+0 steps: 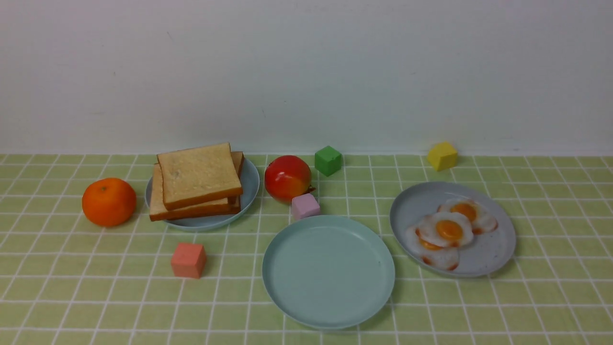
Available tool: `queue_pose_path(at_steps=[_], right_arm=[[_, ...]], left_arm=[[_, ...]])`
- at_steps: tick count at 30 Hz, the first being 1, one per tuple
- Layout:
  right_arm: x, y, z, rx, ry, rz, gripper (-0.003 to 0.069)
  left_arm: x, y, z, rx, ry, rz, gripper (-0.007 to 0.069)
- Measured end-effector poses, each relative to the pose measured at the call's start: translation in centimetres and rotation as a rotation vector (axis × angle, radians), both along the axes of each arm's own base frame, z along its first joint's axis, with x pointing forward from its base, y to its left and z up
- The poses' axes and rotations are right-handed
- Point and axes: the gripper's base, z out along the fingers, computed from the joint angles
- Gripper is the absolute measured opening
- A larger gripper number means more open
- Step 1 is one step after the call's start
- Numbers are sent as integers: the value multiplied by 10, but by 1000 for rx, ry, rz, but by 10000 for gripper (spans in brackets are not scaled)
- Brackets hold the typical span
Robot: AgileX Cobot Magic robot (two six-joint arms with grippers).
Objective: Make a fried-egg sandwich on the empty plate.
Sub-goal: Use the left arm to grab a slice of bread
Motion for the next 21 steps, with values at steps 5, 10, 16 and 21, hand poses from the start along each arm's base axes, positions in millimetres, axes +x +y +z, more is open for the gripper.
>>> queue_pose_path(at_steps=[5, 10, 16, 21], right_arm=[[49, 6, -9, -96, 192, 2, 242], [81, 12, -45, -101, 465, 41, 242], [94, 23, -83, -36, 792, 142, 242], [96, 32, -95, -81, 895, 263, 242]], left_arm=[[64, -8, -31, 47, 407, -31, 238], [123, -14, -93, 45, 764, -48, 238], [182, -18, -127, 24, 1002, -60, 238], [238, -10, -129, 65, 1120, -102, 238]])
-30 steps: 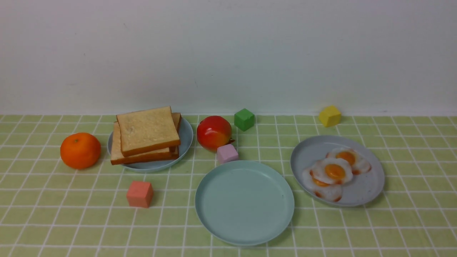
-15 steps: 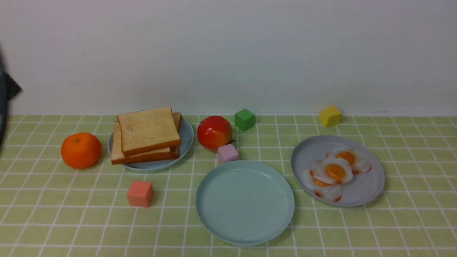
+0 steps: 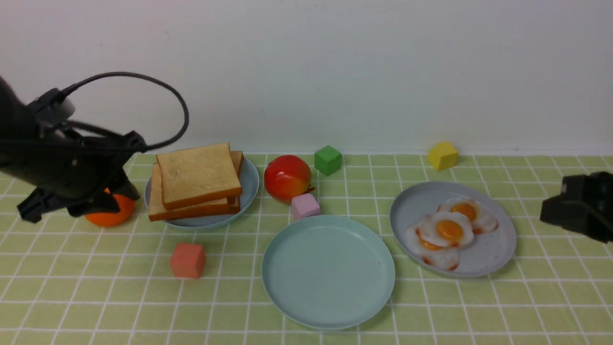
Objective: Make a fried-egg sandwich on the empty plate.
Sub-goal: Use the left arm to grab a slice of bread
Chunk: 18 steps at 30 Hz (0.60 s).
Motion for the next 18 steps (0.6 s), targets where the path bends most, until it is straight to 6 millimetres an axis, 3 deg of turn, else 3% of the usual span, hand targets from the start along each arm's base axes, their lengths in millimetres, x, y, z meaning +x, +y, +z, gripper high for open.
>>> queue_pose_path(at_steps=[2, 7, 12, 18], right_arm=[[0, 5, -1, 1, 7, 69, 242], [0, 9, 1, 27, -12, 112, 242], [0, 9, 2, 34, -15, 117, 242], [-1, 10, 2, 38, -8, 121, 242]], left_arm=[[36, 10, -4, -19, 52, -35, 250], [77, 14, -16, -60, 73, -104, 336], [94, 11, -24, -49, 38, -206, 426], [102, 12, -34, -28, 18, -215, 431]])
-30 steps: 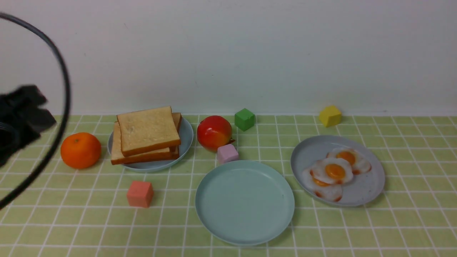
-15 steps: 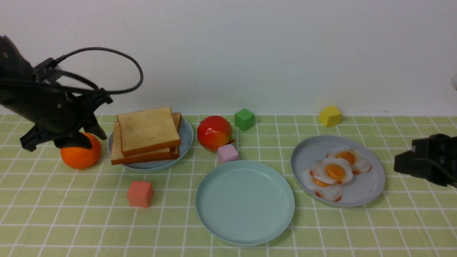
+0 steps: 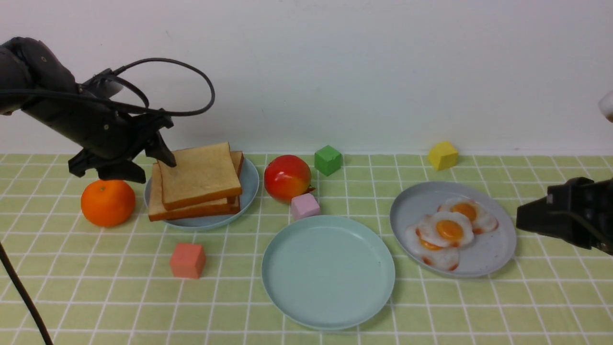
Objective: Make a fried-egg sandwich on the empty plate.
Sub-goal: Use the left arm to grab a slice of bread
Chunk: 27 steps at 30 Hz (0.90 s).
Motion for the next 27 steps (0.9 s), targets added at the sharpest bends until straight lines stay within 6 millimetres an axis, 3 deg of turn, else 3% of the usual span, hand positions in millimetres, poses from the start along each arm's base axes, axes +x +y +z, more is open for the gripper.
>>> queue_pose_path(at_steps=[13, 22, 27], right_arm=[[-1, 2, 1, 30, 11, 1, 242], [-1, 2, 1, 34, 14, 3, 242], [-1, 2, 0, 34, 15, 4, 242]], left_arm=[[11, -3, -28, -7, -5, -61, 293], [12, -3, -30, 9, -17, -91, 186], [9, -3, -18, 14, -42, -113, 31]])
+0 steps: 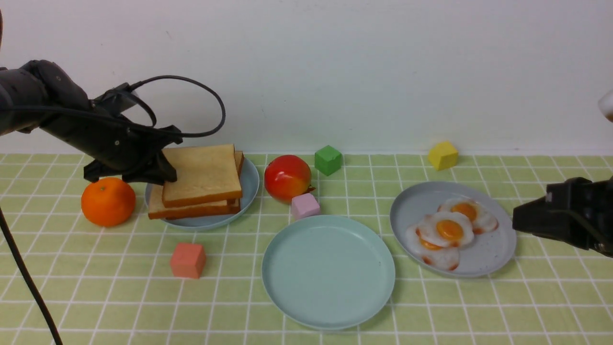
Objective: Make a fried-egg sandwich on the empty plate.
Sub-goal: Use the left arm to grab a slice of bread, then use the left arm to put a slice of bread into the empty plate in the middle
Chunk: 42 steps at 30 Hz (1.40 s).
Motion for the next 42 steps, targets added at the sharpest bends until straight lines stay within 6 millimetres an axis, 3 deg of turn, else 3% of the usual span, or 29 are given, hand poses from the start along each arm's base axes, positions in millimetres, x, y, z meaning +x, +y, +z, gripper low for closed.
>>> queue_pose_path(at_steps=[5, 6, 7, 10, 13, 14, 15, 18, 27, 34, 35, 36, 38, 40, 42], right_arm=[[-1, 0, -1, 0, 9, 7, 242], [-2, 1, -1, 0, 19, 14, 242], [-2, 1, -1, 0, 20, 15, 242], [-2, 1, -2, 0, 27, 21, 242], [-3, 1, -2, 0, 33, 25, 242], [-3, 1, -2, 0, 33, 24, 242], [-3, 1, -2, -3, 33, 29, 242], [-3, 1, -2, -16, 28, 41, 242], [-3, 1, -3, -36, 22, 51, 242], [-2, 0, -3, -47, 13, 41, 242], [-1, -1, -2, -34, 7, 16, 242], [-1, -1, -2, -31, 8, 14, 242], [2, -3, -1, -8, 7, -45, 242], [6, -5, -2, 11, 15, -94, 242], [16, -14, -8, 48, 53, -202, 247]], left_arm=[[-13, -17, 34, -73, -36, -83, 14], [-19, -31, 45, -106, -60, -135, 14], [-20, -34, 46, -120, -60, -140, 14], [-36, -71, 53, -210, -67, -224, 14], [-58, -109, 36, -286, -7, -289, 14], [-59, -112, 34, -288, -2, -292, 14], [-71, -128, 17, -297, 33, -303, 14], [-88, -144, -7, -279, 72, -300, 14], [-100, -146, -45, -226, 125, -198, 39], [-103, -148, -49, -239, 167, -215, 232], [-104, -148, -49, -234, 168, -224, 328], [-104, -148, -48, -233, 167, -225, 338], [-105, -146, -44, -217, 152, -241, 459], [-106, -146, -39, -208, 136, -249, 518], [-107, -143, -24, -192, 95, -277, 593]])
